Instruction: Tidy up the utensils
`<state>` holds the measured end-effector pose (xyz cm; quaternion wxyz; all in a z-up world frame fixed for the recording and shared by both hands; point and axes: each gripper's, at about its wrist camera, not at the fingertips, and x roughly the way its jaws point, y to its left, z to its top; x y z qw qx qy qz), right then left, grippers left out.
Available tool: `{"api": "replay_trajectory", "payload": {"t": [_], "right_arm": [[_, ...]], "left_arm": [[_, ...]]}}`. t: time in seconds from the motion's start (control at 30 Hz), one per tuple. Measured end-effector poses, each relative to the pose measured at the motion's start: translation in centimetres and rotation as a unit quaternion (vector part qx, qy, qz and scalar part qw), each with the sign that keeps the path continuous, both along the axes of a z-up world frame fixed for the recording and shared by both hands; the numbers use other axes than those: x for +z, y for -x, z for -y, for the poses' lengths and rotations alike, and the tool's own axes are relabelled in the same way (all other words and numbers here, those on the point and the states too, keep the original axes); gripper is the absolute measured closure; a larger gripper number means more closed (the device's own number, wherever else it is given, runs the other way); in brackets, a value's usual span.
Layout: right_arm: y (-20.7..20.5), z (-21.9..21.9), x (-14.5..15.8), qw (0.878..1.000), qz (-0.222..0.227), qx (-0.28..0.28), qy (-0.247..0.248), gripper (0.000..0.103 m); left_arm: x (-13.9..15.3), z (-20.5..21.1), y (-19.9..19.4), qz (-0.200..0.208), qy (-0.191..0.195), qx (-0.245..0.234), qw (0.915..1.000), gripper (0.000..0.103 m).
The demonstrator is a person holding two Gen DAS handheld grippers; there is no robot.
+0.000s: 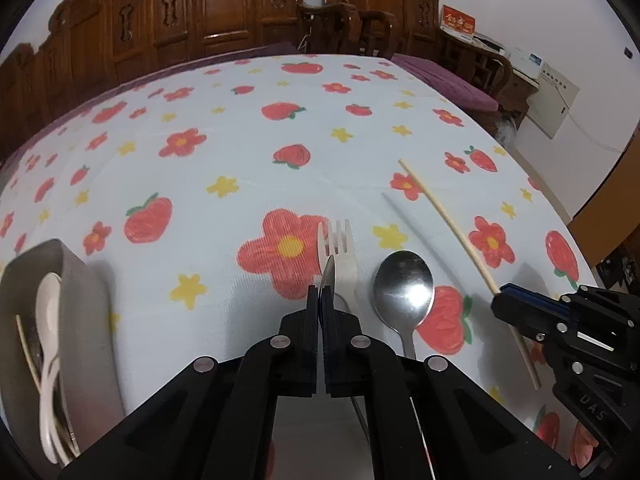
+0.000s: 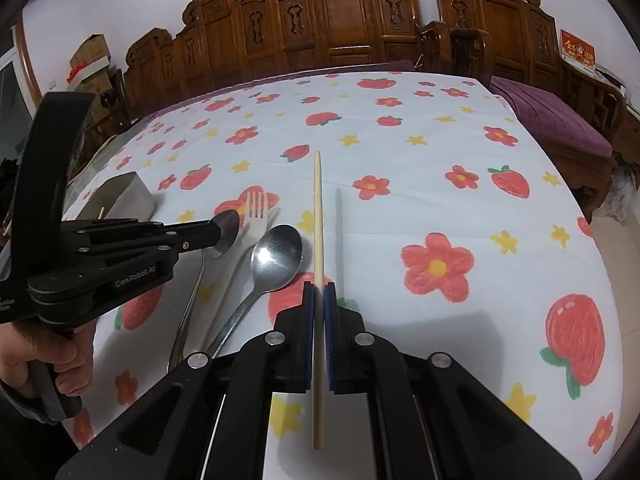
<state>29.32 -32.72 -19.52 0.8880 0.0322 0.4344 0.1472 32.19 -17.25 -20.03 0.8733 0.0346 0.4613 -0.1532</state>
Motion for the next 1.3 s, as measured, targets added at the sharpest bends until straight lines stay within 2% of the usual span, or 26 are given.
{"api": "replay_trajectory", "payload": {"t": [0.07,0.3,0.6,0.93,1.3], "right_arm": [[0.3,-0.3,0.1,1.000,0.002,0.004,-0.002,0.097],[1.2,-1.1,1.1,1.000,0.008,0.006,-0.018,0.097],[3.1,-4.3,3.1,0.999,0.025,0.032,-0.011,0.097],[4.4,-7.2,3.8,0.998,0.030,0.055,-0.011,0.097],[4.8,-10.0,5.4,0.996,0.044,0.077,-0.011,0.097]], "left_arm": [[0.4,0.0,0.4,0.006,-0.011,0.001,0.9999,0.102],[3.4,-0.6,2.2,0.035,-0.012,-0.007,0.9993,0.102],[6.3,-2.9,3.3,0.058,-0.012,0.003,0.9982,0.102],[7.4,-6.9,4.0,0.067,-0.027,0.026,0.9970,0.102],[8.6,-11.3,4.2,0.078,-0.025,0.055,0.9951,0.102]]}}
